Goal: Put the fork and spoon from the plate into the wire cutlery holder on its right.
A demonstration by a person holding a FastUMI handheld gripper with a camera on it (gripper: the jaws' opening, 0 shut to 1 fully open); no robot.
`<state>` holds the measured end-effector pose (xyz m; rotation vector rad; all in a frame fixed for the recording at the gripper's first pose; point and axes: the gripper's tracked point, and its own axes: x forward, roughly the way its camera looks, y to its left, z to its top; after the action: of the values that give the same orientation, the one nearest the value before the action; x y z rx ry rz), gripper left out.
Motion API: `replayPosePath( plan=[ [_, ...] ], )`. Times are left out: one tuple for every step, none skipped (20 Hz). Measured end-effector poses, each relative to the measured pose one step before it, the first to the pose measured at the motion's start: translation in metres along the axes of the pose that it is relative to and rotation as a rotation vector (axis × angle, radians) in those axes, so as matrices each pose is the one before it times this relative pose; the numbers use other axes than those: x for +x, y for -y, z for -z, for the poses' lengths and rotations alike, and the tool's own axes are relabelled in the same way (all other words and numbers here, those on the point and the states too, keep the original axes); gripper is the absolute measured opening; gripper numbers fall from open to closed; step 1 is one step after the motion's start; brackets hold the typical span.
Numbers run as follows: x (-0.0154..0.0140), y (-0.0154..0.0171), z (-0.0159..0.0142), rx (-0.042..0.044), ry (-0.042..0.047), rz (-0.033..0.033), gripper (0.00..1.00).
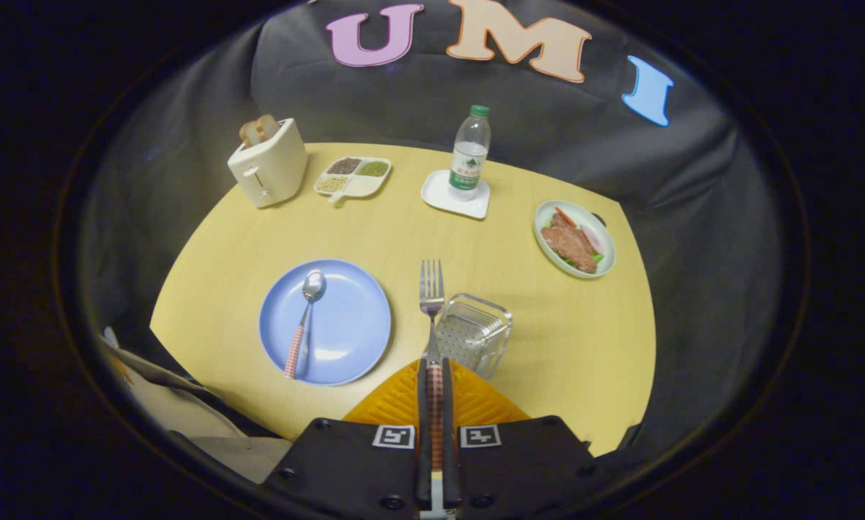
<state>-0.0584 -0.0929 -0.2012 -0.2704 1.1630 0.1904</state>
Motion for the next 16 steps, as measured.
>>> replayPosePath(
  plan=[
    [-0.00216,0.00482,0.00250,0.00513,-0.01123,-0.00248,0.09],
    [-0.00175,0.00375,0.00235,0.00033,-0.01617,-0.00546,0.09],
    [-0.00087,0.00435,0.00467,-0.00913,-0.01866,-0.00235,0.09],
    [0.00047,0.00496,0.00574,-0.01691,-0.02595,0.00362,0.09],
    [0.00005,0.00457,0.00676,-0.01851,-0.02901,-0.00144,0.09],
    [0.00210,0.00151,0.00473,-0.01406,-0.02842,-0.00764,0.09],
    [0.00213,0.00054,0.00194,-0.00801,-0.02532,-0.01043,0.09],
    [0.00257,-0.00006,0.00148,-0.00514,-0.02691,-0.01122,0.09],
    [0.00290,0.00018,0.00097,-0.00721,-0.01936,-0.00586,0.09],
    [0.00319,-0.00092,-0.00002,-0.00997,-0.02078,-0.00582,0.09],
    [0.00504,-0.00020,0.00188,-0.00769,-0.02400,-0.00501,0.09],
    [0.00364,-0.00155,0.00021,-0.00677,-0.02091,-0.00574,0.09],
    [0.00327,-0.00132,0.00089,-0.00929,-0.02113,-0.00658,0.09],
    [0.00264,-0.00082,0.00023,-0.00738,-0.02418,-0.00612,0.09],
    [0.00438,-0.00040,0.00105,-0.00455,-0.02589,-0.00548,0.09],
    [0.00312,0.00046,-0.00001,-0.00451,-0.02895,-0.00410,0.09]
  ],
)
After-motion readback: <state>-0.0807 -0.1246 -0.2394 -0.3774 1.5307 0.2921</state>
